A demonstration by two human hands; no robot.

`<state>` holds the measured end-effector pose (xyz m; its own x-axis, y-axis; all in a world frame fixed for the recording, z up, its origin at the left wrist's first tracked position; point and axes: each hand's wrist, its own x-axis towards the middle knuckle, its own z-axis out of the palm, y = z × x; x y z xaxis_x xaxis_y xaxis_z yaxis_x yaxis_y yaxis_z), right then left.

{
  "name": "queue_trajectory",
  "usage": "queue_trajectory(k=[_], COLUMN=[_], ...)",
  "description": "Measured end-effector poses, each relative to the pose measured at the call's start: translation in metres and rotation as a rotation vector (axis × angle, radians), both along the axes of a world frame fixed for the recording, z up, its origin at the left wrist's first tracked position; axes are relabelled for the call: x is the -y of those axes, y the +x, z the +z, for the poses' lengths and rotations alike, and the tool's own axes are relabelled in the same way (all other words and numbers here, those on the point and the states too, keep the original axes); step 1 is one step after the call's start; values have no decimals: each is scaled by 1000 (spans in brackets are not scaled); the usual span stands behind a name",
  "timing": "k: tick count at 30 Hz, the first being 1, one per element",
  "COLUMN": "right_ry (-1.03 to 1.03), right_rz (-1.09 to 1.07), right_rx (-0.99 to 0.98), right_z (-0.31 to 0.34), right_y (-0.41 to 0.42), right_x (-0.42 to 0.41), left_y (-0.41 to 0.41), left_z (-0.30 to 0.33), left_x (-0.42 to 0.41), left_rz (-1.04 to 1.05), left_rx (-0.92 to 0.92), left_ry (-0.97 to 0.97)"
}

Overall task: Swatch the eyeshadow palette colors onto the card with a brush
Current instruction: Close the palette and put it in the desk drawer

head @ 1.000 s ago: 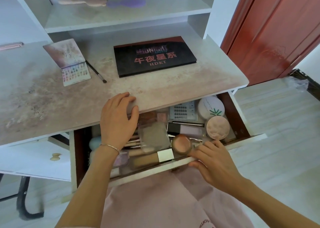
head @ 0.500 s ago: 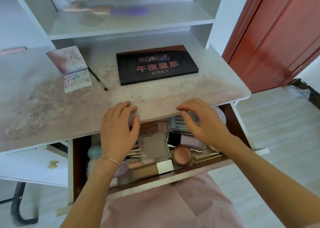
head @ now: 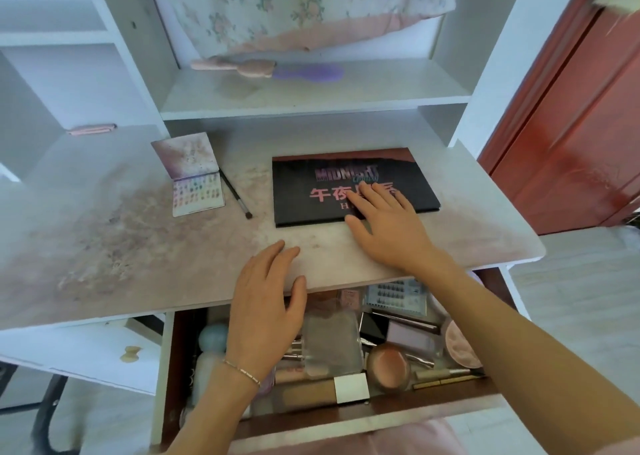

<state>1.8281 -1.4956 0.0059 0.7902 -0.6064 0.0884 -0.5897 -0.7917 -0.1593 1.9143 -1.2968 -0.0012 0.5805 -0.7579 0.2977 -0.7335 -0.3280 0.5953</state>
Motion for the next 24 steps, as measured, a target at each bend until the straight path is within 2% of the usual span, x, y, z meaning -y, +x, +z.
queue_trajectory(k=[2,6,10,13,17,21,24], right_ry=[-30,-100,31,122,161,355,412], right_rz=[-11,20,36,-207,-546,-723,-762], right_rx=[28,182,429,600,666,743,829], right_z=[1,12,10,3,-16,-33,-36], right_y=[-18,-56,-84,-100,-115,-109,-112], right_x=[-19,-68,-89,-83,-74,-83,-82], left_y=[-3,-7,-11,-14,-18,-28,-30], left_z=[3,4,4,2,-8,-18,-20], left_x=[-2,-10,-17,-25,-35,-27,-22], left_rz=[59,140,190,237,318,401,417], left_rx=[-61,-65,-90,-63,-271,-584,-603], left_ry=[-84,-157,-150,-134,-93,-186,-234])
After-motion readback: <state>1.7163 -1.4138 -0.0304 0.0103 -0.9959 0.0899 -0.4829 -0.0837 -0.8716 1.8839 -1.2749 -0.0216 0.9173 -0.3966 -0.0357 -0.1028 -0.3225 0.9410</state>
